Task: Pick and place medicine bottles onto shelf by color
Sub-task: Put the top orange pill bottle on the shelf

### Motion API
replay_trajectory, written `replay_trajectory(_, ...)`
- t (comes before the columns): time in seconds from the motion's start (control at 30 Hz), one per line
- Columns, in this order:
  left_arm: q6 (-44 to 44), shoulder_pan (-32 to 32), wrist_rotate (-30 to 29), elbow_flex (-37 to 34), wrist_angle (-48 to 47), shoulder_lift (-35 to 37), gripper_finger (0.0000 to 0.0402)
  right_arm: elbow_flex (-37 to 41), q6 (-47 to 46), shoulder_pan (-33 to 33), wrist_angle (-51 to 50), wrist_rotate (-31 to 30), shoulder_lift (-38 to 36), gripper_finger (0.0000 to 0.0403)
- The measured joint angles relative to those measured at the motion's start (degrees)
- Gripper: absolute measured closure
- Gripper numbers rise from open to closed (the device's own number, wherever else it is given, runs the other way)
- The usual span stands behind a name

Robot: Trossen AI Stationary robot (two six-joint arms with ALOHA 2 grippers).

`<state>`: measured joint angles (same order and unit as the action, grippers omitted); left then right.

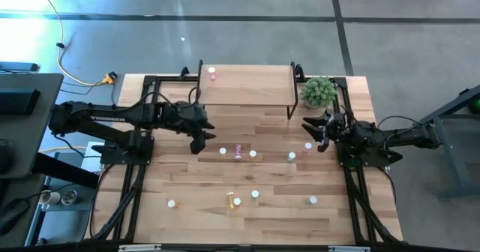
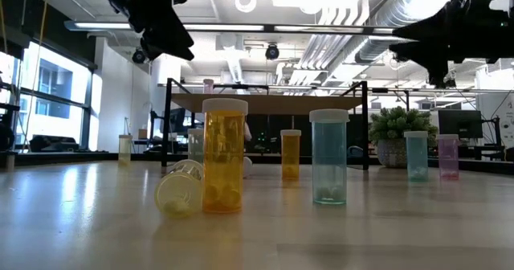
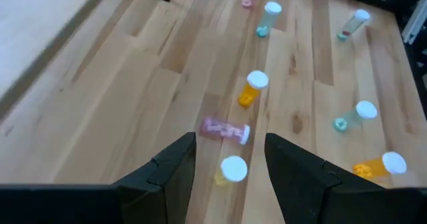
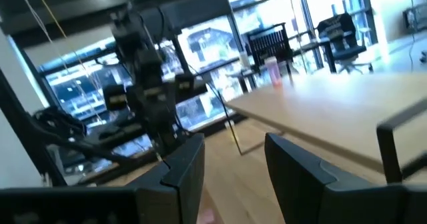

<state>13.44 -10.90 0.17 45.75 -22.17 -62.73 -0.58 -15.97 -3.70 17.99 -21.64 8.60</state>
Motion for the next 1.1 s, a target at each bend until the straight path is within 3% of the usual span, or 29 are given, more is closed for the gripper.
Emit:
replay_trajectory(0.2, -0.07, 0.20, -0.66, -0.82, 1.43, 0.03, 0.0232, -0.43, 1.52, 0.02, 3.87, 0.17, 0.03, 0.0245)
replay_trajectory(0.57, -1.63, -2.01, -3.44, -0.82, 2.44, 0.03, 0.0232, -6.36, 4.22, 0.01, 3.67, 1.05, 5.71, 0.0186)
replay_trajectory(1.1, -3.13, -6.38, -3.42, -0.82, 2.35, -0.27, 0.0232, -21.33, 5.82, 0.02, -5.16, 9.79, 31.53, 0.0185)
